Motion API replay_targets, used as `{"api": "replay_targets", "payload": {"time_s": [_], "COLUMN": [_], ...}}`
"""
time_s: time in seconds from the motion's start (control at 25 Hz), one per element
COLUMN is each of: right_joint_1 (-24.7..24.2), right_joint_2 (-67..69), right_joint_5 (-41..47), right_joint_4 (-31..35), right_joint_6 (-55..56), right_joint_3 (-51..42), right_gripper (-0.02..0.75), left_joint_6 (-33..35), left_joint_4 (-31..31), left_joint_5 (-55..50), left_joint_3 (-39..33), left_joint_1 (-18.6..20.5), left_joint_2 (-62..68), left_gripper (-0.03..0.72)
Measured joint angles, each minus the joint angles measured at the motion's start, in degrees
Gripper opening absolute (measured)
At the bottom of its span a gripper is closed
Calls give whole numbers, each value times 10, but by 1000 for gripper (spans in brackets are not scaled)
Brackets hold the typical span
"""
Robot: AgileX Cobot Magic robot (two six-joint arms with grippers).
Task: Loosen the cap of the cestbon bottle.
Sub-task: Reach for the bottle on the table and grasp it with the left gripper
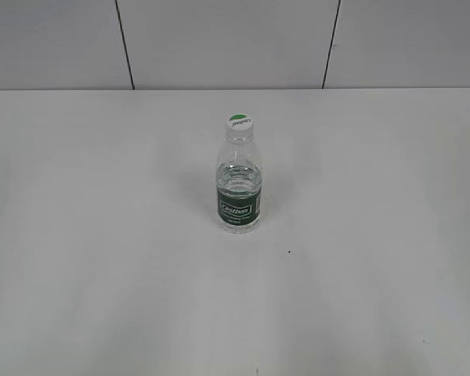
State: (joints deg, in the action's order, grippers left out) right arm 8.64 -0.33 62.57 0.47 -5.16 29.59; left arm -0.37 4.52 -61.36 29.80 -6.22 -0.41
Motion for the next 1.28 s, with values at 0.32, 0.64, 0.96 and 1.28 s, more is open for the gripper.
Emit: {"api": "replay_targets", "payload": {"time_s": [0.32,0.64,0.96,1.28], "right_joint_1": [0,0,0,0], "right_joint_2": [0,0,0,0], "right_joint_5": [0,0,0,0], "right_joint_4": [0,0,0,0], "right_joint_6": [0,0,0,0], "right_joint_3": [0,0,0,0], "right_gripper": [569,569,569,569], "left_joint_6": [0,0,0,0], "left_joint_4": [7,17,54,55], "left_joint_5": [0,0,10,13], "left_joint_3": [0,0,0,0], "left_joint_1": [0,0,0,0], "left_joint_2": [0,0,0,1], "left_gripper": [470,470,470,470]}}
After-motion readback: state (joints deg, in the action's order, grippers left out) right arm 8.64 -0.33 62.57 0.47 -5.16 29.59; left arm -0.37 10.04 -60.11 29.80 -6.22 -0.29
